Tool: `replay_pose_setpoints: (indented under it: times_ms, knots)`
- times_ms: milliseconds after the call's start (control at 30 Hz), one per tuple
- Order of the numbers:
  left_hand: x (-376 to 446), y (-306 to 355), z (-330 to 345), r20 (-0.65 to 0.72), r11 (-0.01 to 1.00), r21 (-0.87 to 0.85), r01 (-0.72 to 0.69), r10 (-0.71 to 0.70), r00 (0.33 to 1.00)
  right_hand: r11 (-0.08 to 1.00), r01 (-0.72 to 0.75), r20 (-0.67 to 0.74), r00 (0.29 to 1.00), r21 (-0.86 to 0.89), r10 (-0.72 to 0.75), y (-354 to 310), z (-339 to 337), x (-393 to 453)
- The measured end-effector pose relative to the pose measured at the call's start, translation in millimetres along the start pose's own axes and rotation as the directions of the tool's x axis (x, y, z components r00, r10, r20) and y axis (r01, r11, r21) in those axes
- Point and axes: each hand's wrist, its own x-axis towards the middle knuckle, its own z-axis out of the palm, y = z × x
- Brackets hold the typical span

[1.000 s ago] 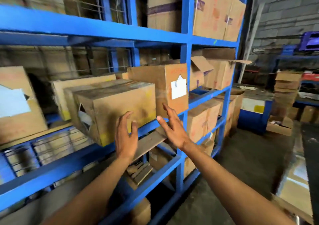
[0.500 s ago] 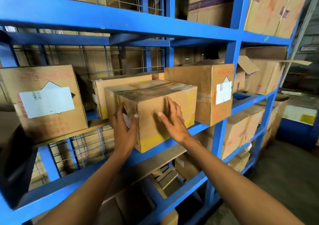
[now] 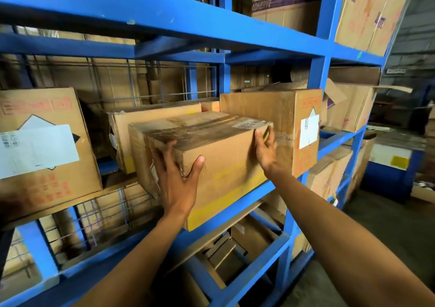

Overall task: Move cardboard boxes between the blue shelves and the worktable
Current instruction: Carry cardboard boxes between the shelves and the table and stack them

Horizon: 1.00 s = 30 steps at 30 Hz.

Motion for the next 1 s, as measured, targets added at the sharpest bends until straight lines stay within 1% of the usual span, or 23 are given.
replay_pose_setpoints:
  times_ms: [67,133,200,300,367,467,567,633,700,767,800,933,1000]
  knots:
    - [-0.7,-0.7,-9.3,-0.032,1.0,0.019,-0.021,0.021,0.999,1.0,0.02,0.01,1.0,0.017,-0.02,7.2,-6.2,6.4]
    - [-2.9,3.5,-19.2,-0.048,0.998,0.029,-0.05,0.051,0.998,0.993,0.015,0.033,0.999,0.116,-0.019,10.4,-12.1,5.9]
    - [-4.8,7.5,-28.5,-0.035,0.998,-0.013,-0.065,0.064,0.997,0.98,0.012,0.056,0.998,0.201,-0.024,9.3,-16.8,1.9]
    - [-7.0,10.0,-41.6,-0.08,0.996,-0.053,-0.077,0.072,0.994,0.967,0.116,0.009,0.993,0.228,-0.121,10.2,-23.9,-13.2]
    - [-12.4,10.6,-50.9,-0.123,0.997,-0.047,-0.064,0.058,0.991,0.958,0.175,-0.02,0.984,0.228,-0.175,17.5,-28.3,-25.7]
    - [-22.5,15.5,-61.6,-0.171,0.999,0.013,-0.031,0.032,0.985,0.942,0.225,-0.026,0.974,0.247,-0.226,24.7,-32.7,-42.5]
    - [-34.9,26.5,-65.1,-0.277,0.996,0.06,0.06,-0.041,0.96,0.927,0.266,-0.018,0.962,0.264,-0.271,22.1,-38.6,-60.1]
    - [-43.3,31.0,-66.0,-0.313,0.991,0.096,0.096,-0.062,0.948,0.921,0.286,-0.031,0.957,0.266,-0.288,22.4,-42.7,-73.3]
    - [-50.2,36.6,-64.4,-0.305,0.977,0.141,0.16,-0.111,0.946,0.912,0.302,-0.07,0.953,0.278,-0.294,21.1,-44.0,-89.2]
    - [-59.0,49.0,-58.2,-0.27,0.955,0.178,0.238,-0.185,0.945,0.899,0.301,-0.108,0.954,0.319,-0.281,18.4,-43.1,-106.0]
    - [-64.3,57.3,-53.2,-0.245,0.95,0.182,0.253,-0.206,0.948,0.892,0.303,-0.112,0.953,0.335,-0.281,16.2,-43.0,-115.4]
    - [-79.4,94.6,-33.5,-0.13,0.965,0.125,0.231,-0.215,0.968,0.889,0.295,-0.063,0.954,0.349,-0.292,5.2,-44.6,-156.5]
    - [-78.7,110.3,-24.6,-0.078,0.971,0.163,0.173,-0.163,0.984,0.884,0.286,-0.051,0.956,0.371,-0.288,-0.3,-46.1,-176.2]
